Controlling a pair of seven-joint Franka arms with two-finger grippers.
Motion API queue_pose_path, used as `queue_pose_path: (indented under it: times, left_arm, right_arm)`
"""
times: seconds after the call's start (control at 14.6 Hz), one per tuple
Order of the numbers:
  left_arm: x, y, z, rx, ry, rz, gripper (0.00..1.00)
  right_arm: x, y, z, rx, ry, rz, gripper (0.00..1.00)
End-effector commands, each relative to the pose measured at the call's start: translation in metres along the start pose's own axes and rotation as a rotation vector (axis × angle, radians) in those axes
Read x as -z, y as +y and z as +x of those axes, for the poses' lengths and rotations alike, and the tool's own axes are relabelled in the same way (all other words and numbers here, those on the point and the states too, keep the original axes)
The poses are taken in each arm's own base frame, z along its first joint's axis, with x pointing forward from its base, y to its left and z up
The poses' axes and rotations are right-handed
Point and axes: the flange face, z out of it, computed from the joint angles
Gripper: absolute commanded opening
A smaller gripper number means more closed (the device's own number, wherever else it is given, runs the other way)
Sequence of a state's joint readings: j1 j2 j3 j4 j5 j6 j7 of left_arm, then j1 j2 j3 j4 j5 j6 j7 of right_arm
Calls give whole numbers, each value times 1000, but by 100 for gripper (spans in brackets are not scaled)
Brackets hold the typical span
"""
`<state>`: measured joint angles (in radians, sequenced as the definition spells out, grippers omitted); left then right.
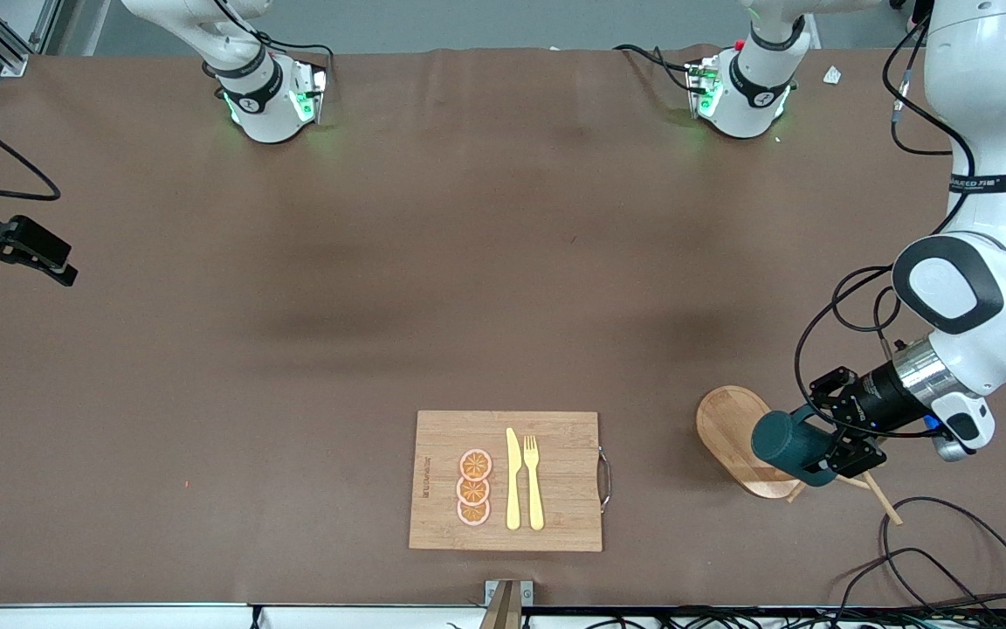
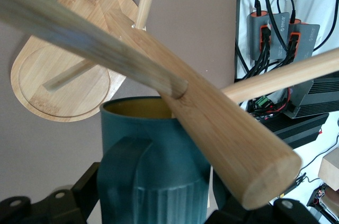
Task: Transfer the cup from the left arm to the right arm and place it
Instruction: 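Close the left gripper on the teal mug's rim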
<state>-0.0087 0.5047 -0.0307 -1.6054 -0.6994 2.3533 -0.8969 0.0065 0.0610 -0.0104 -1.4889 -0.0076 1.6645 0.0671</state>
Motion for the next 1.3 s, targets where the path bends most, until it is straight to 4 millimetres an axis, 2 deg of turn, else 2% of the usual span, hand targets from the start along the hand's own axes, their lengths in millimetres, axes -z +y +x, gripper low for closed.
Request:
queue_pose_path:
  times: [0.0,0.14,0.41,0.55,0.82,1.03,1.23]
  left_arm:
    - [-4,6,-2,4,-20,-24,79]
    - [-6,5,-2,7,-21,-23,72]
    - [2,9,-6,7,-17,-33,71]
    - [23,18,-18,-9,-20,-53,71]
    - [40,20,-41,-21,-53,-10,71]
    - [30,24,-81,-22,-46,27,71]
    - [17,27,-136,-54,-1,80,71]
  right_arm:
    - [3,0,-8,11,3,-17,100]
    - [3,0,-8,10,3,-19,100]
    - [2,0,-8,11,0,-17,100]
    - [2,-1,-8,11,0,-17,100]
    - [4,1,-9,8,3,-16,100]
    - [4,2,-9,7,5,-16,100]
    - [3,1,-9,8,3,-16,100]
